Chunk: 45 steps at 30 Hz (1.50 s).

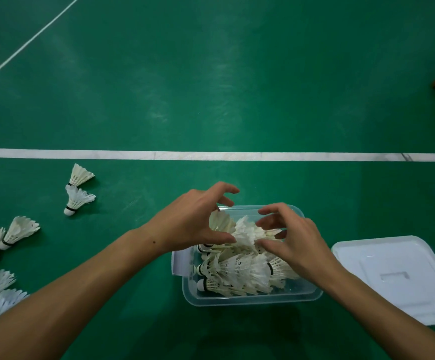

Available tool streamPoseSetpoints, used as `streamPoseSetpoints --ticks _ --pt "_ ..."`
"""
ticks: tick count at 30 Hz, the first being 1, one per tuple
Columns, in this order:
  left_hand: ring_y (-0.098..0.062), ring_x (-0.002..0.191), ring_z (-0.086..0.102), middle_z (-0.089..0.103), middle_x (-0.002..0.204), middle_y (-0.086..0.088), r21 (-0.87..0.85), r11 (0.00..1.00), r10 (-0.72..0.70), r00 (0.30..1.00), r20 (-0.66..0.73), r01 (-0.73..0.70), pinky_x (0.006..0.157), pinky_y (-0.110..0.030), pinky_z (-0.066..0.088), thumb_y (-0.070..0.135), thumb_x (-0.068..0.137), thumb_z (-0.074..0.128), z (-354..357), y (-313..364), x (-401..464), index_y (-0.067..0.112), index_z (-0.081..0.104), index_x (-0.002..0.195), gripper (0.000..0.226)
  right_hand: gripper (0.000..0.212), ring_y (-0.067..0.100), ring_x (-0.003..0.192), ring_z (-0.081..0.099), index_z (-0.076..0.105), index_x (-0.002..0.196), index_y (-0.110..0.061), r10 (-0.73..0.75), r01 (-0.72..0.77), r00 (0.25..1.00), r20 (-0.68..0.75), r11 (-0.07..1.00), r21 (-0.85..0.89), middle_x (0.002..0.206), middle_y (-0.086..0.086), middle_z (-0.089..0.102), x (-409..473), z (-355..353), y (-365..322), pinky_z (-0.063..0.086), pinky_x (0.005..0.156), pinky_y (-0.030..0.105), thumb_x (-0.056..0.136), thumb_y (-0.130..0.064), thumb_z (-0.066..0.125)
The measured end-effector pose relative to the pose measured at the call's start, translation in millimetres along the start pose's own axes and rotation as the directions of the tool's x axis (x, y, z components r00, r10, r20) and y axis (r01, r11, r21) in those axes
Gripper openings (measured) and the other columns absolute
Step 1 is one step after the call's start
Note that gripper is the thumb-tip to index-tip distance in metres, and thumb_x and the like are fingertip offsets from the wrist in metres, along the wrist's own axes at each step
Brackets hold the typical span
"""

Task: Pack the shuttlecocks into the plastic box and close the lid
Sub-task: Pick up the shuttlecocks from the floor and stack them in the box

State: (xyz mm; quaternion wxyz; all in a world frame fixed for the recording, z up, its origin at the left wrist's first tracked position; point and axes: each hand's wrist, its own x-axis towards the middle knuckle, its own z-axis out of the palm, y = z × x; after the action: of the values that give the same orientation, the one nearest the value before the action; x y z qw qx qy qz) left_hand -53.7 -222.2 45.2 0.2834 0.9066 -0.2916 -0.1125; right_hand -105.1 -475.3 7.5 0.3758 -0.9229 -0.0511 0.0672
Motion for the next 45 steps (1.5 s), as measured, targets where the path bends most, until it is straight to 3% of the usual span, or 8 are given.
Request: streamPoseSetpoints --ticks 8,19,23,26,30,36,40,45 --pt "-0.010 0.115 0.064 0.057 0.148 0.010 -0.058 0.997 0.052 0.994 0.092 -0.047 0.098 -0.029 0.055 0.052 0.070 0.090 -5 12 25 0.035 0.025 0.157 0.111 0.052 -0.001 0.114 0.067 0.062 0.128 -0.023 -0.260 0.256 0.965 0.021 0.961 0.108 0.117 -0.019 0.073 0 -10 -33 0.056 0.094 0.023 0.084 -0.017 0.088" --pt "0.000 0.115 0.061 0.054 0.147 0.017 -0.119 0.987 0.111 0.992 0.053 -0.104 0.095 -0.016 0.049 0.057 0.071 0.088 9 8 24 0.032 0.037 0.154 0.100 0.043 0.000 0.098 0.071 0.066 0.119 -0.026 -0.299 0.299 0.954 -0.021 0.954 0.024 0.101 -0.018 0.075 0 -3 -20 0.059 0.088 0.034 0.083 -0.021 0.088" --pt "0.003 0.117 0.059 0.053 0.145 0.018 -0.157 0.986 0.057 0.997 -0.043 -0.063 0.088 -0.006 0.043 0.067 0.069 0.080 8 1 20 0.029 0.046 0.149 0.095 0.034 0.000 0.094 0.073 0.071 0.113 -0.022 -0.255 0.261 0.956 -0.143 0.965 0.023 0.098 -0.019 0.076 -6 -15 -8 0.061 0.086 0.034 0.083 -0.019 0.088" --pt "0.002 0.109 0.062 0.062 0.134 0.014 -0.140 0.990 -0.024 0.993 -0.112 0.008 0.084 -0.012 0.051 0.059 0.078 0.079 15 -12 12 0.027 0.056 0.138 0.073 0.029 -0.002 0.091 0.073 0.074 0.108 -0.020 -0.173 0.182 0.956 -0.237 0.983 0.014 0.096 -0.018 0.076 -12 -26 7 0.061 0.083 0.028 0.082 -0.020 0.089" --pt "-0.003 0.103 0.064 0.067 0.128 0.009 0.007 0.996 -0.084 0.994 -0.066 0.085 0.089 -0.024 0.057 0.045 0.088 0.078 38 -23 4 0.026 0.061 0.131 0.050 0.024 0.000 0.085 0.073 0.075 0.103 -0.023 -0.039 0.047 0.951 -0.308 0.999 0.020 0.090 -0.019 0.075 -19 -24 24 0.064 0.079 0.031 0.083 -0.020 0.088" --pt "-0.016 0.116 0.066 0.071 0.129 0.004 0.121 0.983 -0.131 0.990 -0.054 0.136 0.098 -0.032 0.053 0.039 0.088 0.081 66 -26 5 0.021 0.067 0.131 0.049 0.022 -0.003 0.083 0.071 0.073 0.102 -0.027 0.020 -0.020 0.962 -0.271 1.000 0.003 0.086 -0.021 0.072 -16 0 26 0.062 0.071 0.025 0.085 -0.023 0.087" --pt "-0.017 0.109 0.069 0.075 0.120 0.002 0.130 0.981 -0.131 0.986 -0.104 0.144 0.094 -0.035 0.056 0.038 0.085 0.083 73 -24 8 0.020 0.073 0.123 0.044 0.022 -0.005 0.083 0.069 0.072 0.101 -0.028 0.048 -0.049 0.979 -0.197 0.999 0.000 0.084 -0.021 0.071 -9 15 23 0.058 0.075 0.014 0.085 -0.023 0.087" --pt "-0.015 0.102 0.071 0.077 0.113 0.005 0.150 0.980 -0.120 0.988 -0.096 0.133 0.091 -0.036 0.058 0.045 0.084 0.083 81 -24 12 0.023 0.075 0.119 0.042 0.019 -0.002 0.077 0.070 0.071 0.095 -0.025 0.144 -0.140 0.982 -0.121 0.989 0.042 0.082 -0.014 0.073 1 23 22 0.058 0.072 0.016 0.085 -0.023 0.087"
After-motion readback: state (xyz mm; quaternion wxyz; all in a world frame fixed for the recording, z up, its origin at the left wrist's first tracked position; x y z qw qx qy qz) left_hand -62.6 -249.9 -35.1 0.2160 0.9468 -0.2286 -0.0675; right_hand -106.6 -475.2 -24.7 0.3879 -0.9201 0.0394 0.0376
